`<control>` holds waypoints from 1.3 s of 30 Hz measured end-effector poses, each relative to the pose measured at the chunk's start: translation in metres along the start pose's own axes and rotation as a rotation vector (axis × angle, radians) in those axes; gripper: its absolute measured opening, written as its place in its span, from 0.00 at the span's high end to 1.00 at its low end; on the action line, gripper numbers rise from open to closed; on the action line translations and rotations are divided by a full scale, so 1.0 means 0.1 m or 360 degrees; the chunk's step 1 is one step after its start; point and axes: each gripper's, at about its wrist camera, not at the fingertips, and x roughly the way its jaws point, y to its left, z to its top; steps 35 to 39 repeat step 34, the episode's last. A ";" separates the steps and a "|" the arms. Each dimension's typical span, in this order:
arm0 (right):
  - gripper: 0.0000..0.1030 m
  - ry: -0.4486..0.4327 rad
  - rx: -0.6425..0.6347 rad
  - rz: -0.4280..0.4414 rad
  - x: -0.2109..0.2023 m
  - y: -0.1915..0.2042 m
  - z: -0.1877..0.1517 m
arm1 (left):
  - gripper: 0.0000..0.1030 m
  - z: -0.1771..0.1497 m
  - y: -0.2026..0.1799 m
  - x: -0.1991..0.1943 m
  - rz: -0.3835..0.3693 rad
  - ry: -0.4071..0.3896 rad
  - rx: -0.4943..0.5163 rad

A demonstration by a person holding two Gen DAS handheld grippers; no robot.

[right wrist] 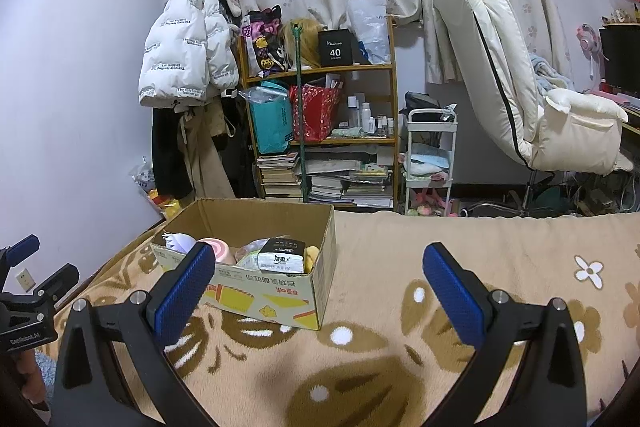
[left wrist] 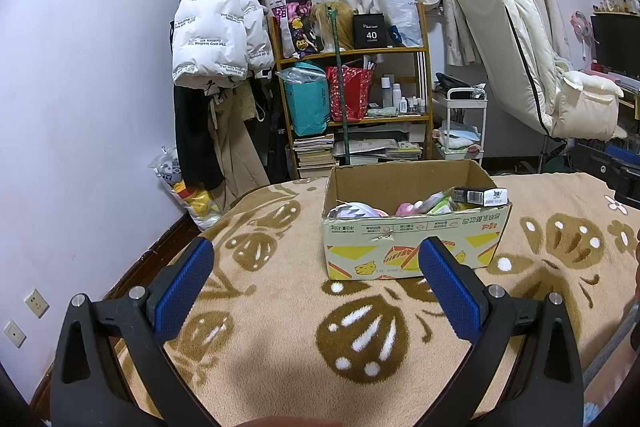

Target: Organize soft objects

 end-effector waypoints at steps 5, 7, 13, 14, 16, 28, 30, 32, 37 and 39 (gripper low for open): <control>0.00 -0.0001 0.0000 -0.0001 0.00 0.00 0.00 | 0.02 -0.01 0.00 0.00 -0.0002 -0.0002 0.0004; 0.00 0.0000 0.0000 0.0002 0.00 -0.01 0.00 | 0.02 -0.01 0.00 0.00 -0.0002 -0.0003 0.0004; 0.00 0.0002 -0.0003 0.0001 0.00 -0.01 0.01 | 0.02 0.00 -0.01 -0.01 0.0000 0.0004 0.0013; 0.00 0.0002 -0.0004 0.0001 0.00 -0.01 0.01 | 0.02 0.00 -0.01 -0.01 -0.0001 0.0006 0.0016; 0.00 0.0004 -0.0003 0.0003 0.00 -0.01 0.02 | 0.02 0.01 0.00 -0.01 -0.0007 0.0007 0.0020; 0.00 0.0013 -0.0008 0.0007 0.03 -0.02 -0.04 | 0.02 0.00 -0.01 0.00 0.0002 0.0000 0.0024; 0.00 0.0014 -0.0008 0.0006 0.03 -0.02 -0.04 | 0.02 0.00 0.00 0.00 0.0007 0.0001 0.0024; 0.00 0.0016 -0.0009 0.0009 0.02 -0.02 -0.05 | 0.02 -0.01 -0.01 -0.01 0.0005 0.0002 0.0025; 0.00 0.0014 -0.0010 0.0006 0.02 -0.02 -0.05 | 0.02 -0.01 -0.01 0.00 0.0005 0.0000 0.0027; 0.00 0.0014 -0.0010 0.0006 0.02 -0.02 -0.05 | 0.02 -0.01 -0.01 0.00 0.0005 0.0000 0.0027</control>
